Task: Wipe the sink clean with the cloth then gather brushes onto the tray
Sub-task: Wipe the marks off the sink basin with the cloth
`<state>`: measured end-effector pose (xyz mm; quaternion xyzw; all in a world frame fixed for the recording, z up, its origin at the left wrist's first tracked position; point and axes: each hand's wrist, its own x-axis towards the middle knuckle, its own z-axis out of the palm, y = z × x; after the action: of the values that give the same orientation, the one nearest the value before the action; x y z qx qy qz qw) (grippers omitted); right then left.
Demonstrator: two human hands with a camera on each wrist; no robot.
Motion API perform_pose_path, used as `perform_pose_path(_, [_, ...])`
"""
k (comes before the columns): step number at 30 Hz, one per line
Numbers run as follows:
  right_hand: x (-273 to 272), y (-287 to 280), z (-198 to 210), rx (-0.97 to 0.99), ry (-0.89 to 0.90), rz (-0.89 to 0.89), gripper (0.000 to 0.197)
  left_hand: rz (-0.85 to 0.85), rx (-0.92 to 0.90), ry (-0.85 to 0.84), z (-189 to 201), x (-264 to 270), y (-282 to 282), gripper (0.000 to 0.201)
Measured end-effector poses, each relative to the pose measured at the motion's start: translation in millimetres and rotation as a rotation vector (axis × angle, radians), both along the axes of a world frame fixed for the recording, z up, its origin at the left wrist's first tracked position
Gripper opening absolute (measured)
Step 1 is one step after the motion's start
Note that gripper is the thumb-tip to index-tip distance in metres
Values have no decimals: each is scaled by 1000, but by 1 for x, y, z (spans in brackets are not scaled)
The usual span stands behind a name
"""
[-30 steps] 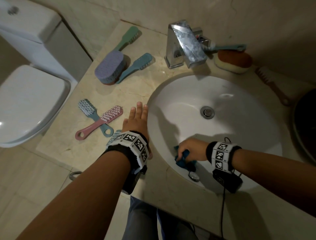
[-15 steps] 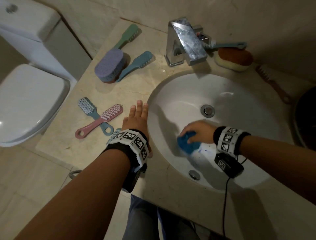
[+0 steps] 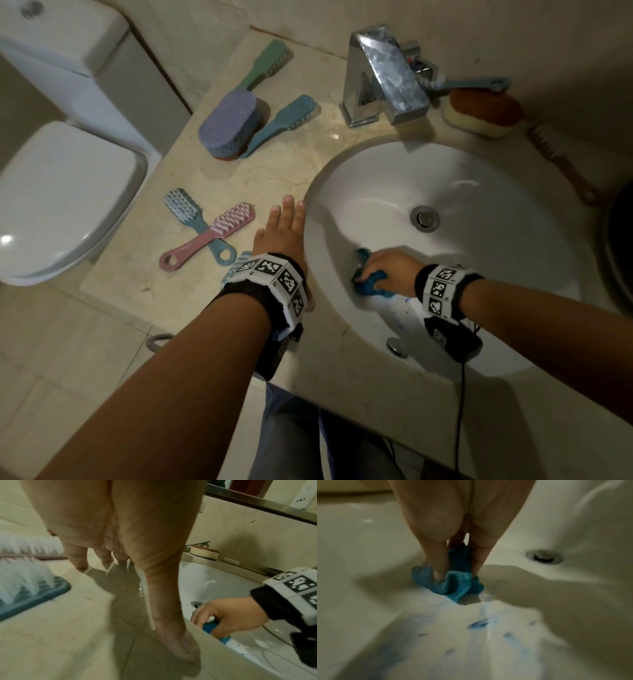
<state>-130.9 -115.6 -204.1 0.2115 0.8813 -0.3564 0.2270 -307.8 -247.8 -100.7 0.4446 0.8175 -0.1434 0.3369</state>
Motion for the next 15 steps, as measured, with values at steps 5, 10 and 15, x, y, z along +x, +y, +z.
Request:
perform_pose_path(5, [12,49,5,131,-108,-253,38,-7,-10,2,-1,1,1,154])
perform_pose_path(10, [15,19,-1,56,-112,-156,34,-3,-7,4,-1,0,1,151])
perform_pose_path(15, [16,18,1,-76,-89,-204,34,-2,-17,0,-1,1,1,152])
